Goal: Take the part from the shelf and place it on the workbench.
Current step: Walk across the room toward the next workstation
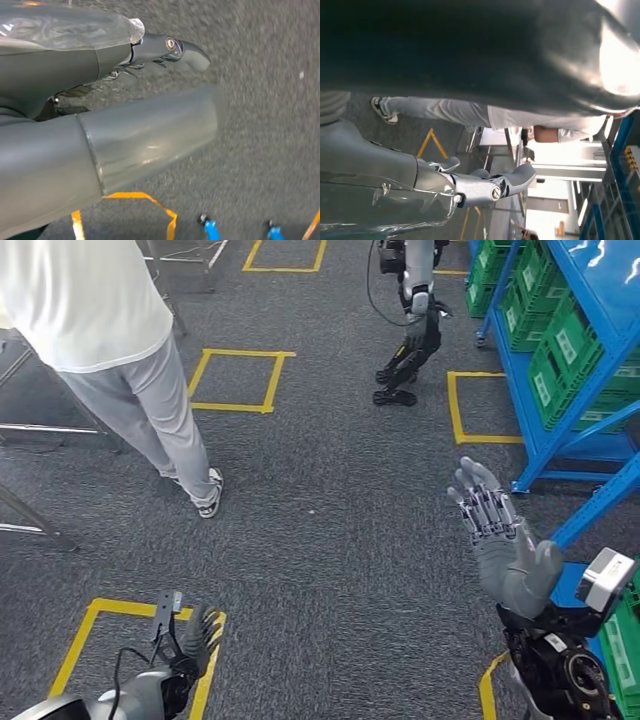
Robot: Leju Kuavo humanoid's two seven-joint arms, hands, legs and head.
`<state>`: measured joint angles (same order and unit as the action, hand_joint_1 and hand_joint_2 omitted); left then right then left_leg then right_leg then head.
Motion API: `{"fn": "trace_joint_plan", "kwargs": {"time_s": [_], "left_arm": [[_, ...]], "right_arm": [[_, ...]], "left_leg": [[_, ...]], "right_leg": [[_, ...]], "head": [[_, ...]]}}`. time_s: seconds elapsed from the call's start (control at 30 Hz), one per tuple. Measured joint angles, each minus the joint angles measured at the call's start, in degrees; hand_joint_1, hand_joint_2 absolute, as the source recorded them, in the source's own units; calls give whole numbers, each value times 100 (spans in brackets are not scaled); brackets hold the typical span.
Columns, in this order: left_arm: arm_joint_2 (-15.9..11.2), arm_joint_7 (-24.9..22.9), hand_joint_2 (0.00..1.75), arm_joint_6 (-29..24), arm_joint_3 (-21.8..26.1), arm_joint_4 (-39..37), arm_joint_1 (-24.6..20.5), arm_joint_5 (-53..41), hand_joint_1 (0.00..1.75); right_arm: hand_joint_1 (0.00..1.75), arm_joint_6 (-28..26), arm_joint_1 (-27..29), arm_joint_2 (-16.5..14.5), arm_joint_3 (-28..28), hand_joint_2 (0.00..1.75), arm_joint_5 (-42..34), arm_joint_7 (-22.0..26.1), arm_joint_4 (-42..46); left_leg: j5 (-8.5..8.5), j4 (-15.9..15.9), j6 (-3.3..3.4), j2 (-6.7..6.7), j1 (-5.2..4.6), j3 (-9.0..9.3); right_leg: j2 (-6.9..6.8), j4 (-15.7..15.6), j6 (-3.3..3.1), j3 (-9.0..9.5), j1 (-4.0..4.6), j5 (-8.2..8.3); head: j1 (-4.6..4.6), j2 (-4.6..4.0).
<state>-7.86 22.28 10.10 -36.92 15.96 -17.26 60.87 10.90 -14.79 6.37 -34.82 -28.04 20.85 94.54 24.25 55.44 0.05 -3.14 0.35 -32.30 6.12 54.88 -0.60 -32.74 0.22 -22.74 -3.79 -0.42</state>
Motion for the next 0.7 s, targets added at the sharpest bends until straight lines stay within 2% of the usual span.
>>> {"fn": "trace_joint_plan", "kwargs": {"time_s": [0.03, 0.1, 0.13, 0.17, 0.2, 0.23, 0.27, 0.3, 0.33, 0.37, 0.4, 0.47, 0.5, 0.53, 0.6, 0.63, 0.67, 0.7], "left_arm": [[3, -5, 0, 0, 0, 0, -14, -10, 0], [27, -13, 0, -5, 0, 2, -33, -28, 0], [37, -14, 0, -9, 0, 3, -44, -36, 0], [58, -15, 0, -12, 0, 8, -53, -43, 0], [75, -15, 0, -13, 0, 11, -61, -51, 0], [78, -15, 0, -14, 0, 14, -63, -56, 0], [90, -14, 0, -15, 0, 16, -55, -60, 0], [89, -14, 0, -15, 0, 15, -43, -61, 0], [93, -14, 0, -15, 0, 15, -31, -61, 0], [96, -15, 0, -15, 0, 15, -24, -58, 0], [101, -15, 0, -15, 0, 15, -21, -55, 0], [109, -14, 0, -15, 0, 15, -25, -47, 0], [108, -13, 0, -15, 0, 15, -30, -45, 0], [106, -13, 0, -15, 0, 15, -34, -44, 0], [107, -12, 0, -15, 0, 16, -41, -43, 0], [109, -12, 0, -15, 0, 16, -45, -43, 0], [111, -12, 0, -15, 0, 17, -53, -43, 0], [112, -12, 0, -15, 0, 19, -61, -43, 0]], "right_arm": [[0, -11, 11, 0, 3, 0, 2, 1, -2], [0, -42, 45, 2, 17, 0, 3, 1, -4], [0, -63, 67, 5, 34, 0, 4, 2, -3], [0, -84, 84, 10, 54, 0, 7, 0, 0], [0, -102, 99, 14, 73, 0, 11, -3, 3], [0, -120, 119, 17, 85, 0, 17, -7, 6], [0, -132, 137, 18, 88, 0, 23, -13, 8], [0, -141, 164, 19, 88, 0, 27, -16, 8], [0, -149, 190, 18, 90, 0, 32, -19, 8], [0, -154, 209, 18, 91, 0, 37, -21, 8], [0, -159, 218, 18, 97, 0, 42, -23, 8], [0, -167, 218, 18, 111, 0, 53, -27, 9], [0, -170, 216, 18, 119, 0, 57, -27, 10], [0, -170, 217, 17, 123, 0, 62, -28, 10], [0, -169, 224, 17, 127, 0, 64, -29, 12], [0, -169, 228, 17, 129, 0, 65, -29, 14], [0, -169, 227, 17, 132, 0, 65, -29, 16], [0, -169, 224, 17, 134, 0, 66, -30, 17]], "left_leg": [[-5, -95, 3, -16, -8, 37], [-25, -132, 8, 100, -11, 52], [-37, -159, 25, 157, 3, 67], [-50, -186, 47, 216, 22, 81], [-59, -208, 67, 280, 40, 92], [-58, -215, 81, 338, 38, 97], [-53, -213, 90, 401, 35, 98], [-46, -211, 91, 471, 32, 101], [-36, -210, 87, 541, 30, 107], [-24, -208, 78, 609, 30, 119], [-7, -206, 65, 678, 30, 139], [36, -201, 21, 800, 10, 194], [54, -198, -4, 854, -7, 215], [64, -196, -28, 906, -24, 230], [79, -195, -79, 1011, -34, 250], [114, -167, -112, 978, -23, 256], [208, -47, -144, 859, -6, 215], [369, 210, -172, 694, 15, 104]], "right_leg": [[51, -1, 25, -18, -9, 7], [144, -17, 89, -65, -17, 21], [103, 8, 120, -94, -9, -8], [-14, 132, 152, -160, 4, -95], [-181, 397, 183, -283, 12, -254], [-368, 794, 213, -448, 1, -466], [-490, 1247, 241, -652, -16, -672], [-550, 1612, 265, -820, -36, -806], [-577, 1779, 282, -895, -55, -830], [-601, 1679, 293, -836, -70, -728], [-649, 1327, 294, -649, -79, -532], [-886, 415, 256, -158, -51, -194], [-964, 121, 212, 5, -30, -118], [-1000, -8, 169, 79, -7, -110], [-865, -25, 84, 88, 3, -101], [-801, -43, 51, 94, -7, -87], [-733, -64, 16, 100, -21, -71], [-672, -84, -17, 105, -39, -53]], "head": [[2, 0], [-4, 0], [-6, 0], [22, 0], [56, 0], [89, 0], [125, 0], [133, 0], [136, 0], [137, 0], [138, 0], [147, 0], [146, 0], [142, 0], [127, 0], [123, 0], [115, 0], [105, 0]]}}
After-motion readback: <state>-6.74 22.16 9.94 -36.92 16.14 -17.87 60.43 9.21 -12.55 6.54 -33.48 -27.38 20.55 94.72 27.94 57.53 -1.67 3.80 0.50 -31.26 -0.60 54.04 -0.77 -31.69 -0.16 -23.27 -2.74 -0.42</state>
